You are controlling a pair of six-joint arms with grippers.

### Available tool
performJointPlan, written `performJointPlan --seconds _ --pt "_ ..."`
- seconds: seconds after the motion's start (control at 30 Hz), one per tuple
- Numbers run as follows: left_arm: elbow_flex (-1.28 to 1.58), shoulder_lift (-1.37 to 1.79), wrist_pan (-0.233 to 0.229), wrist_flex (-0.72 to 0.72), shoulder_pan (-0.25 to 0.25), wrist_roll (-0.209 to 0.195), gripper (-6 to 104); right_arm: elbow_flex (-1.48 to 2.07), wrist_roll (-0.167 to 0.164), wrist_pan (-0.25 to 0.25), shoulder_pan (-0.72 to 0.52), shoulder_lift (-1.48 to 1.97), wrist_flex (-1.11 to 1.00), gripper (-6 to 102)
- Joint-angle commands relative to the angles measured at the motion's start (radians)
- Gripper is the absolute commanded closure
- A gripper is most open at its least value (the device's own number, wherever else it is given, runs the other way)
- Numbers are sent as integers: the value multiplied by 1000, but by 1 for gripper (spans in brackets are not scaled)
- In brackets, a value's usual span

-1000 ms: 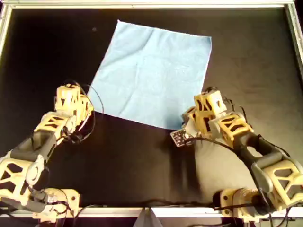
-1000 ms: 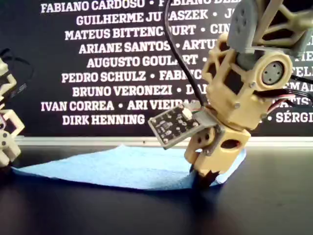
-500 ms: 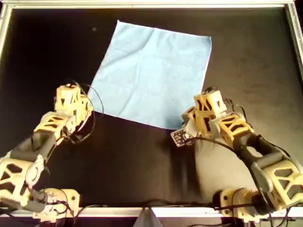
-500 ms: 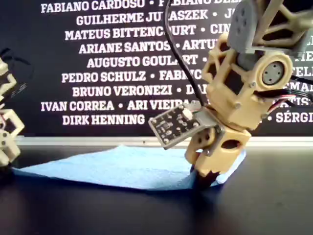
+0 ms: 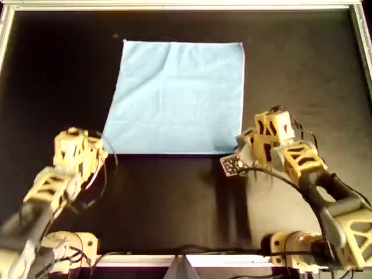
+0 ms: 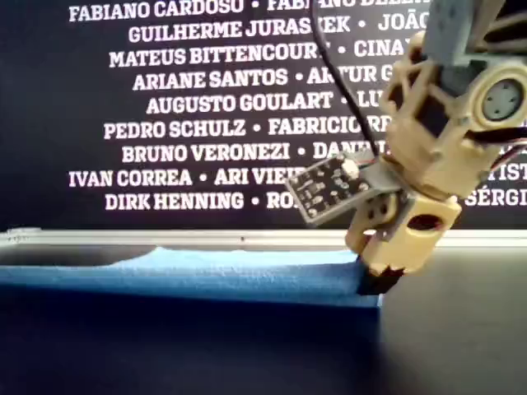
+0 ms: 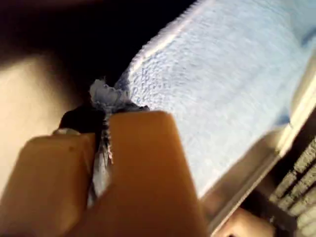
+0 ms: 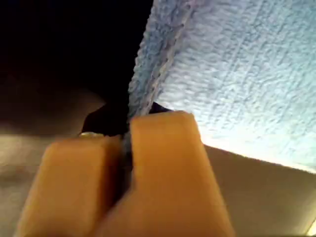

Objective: Fold a cloth

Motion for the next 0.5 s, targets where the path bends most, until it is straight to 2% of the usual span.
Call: performJointPlan --seconds 0.0,0.17,0.23,0.47 --pt "71 138 -8 0 -89 -5 99 9 -6 11 -23 87 11 97" --pt "181 244 -9 0 -252 -5 99 17 -6 11 -23 94 9 97" --pt "181 261 -11 0 -288 -5 99 9 -6 11 -23 94 9 97" --pt "141 253 -34 -5 -281 9 99 -8 -6 11 -23 95 0 97"
